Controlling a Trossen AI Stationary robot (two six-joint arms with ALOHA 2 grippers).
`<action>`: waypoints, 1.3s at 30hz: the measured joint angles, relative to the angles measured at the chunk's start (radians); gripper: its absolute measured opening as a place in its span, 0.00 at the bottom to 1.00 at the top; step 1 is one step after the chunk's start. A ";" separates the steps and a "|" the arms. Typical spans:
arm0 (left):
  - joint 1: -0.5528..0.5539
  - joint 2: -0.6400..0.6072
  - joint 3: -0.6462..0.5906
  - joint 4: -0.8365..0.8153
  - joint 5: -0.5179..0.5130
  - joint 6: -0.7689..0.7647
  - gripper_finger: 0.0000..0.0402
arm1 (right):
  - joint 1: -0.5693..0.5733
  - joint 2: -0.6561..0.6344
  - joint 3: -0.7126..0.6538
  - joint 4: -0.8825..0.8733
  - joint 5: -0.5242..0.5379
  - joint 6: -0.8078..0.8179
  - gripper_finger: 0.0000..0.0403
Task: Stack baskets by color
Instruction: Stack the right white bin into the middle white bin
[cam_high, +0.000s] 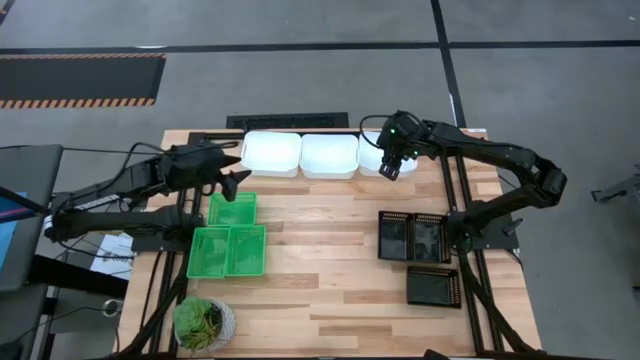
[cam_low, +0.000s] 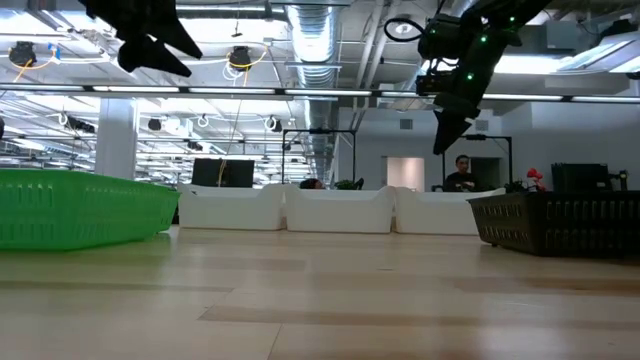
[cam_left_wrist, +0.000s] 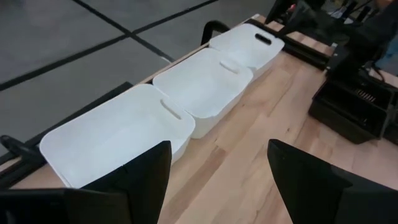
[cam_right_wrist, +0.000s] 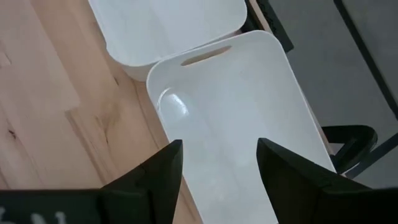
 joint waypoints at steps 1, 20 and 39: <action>0.000 -0.008 0.000 -0.001 0.007 0.005 0.64 | 0.000 0.000 0.000 0.000 0.000 0.000 0.57; 0.000 -0.187 0.000 -0.012 -0.042 0.016 0.64 | -0.009 0.280 -0.001 -0.012 0.004 -0.150 0.57; 0.000 -0.188 0.000 -0.051 -0.040 -0.016 0.64 | -0.014 0.406 0.000 -0.033 0.063 -0.203 0.44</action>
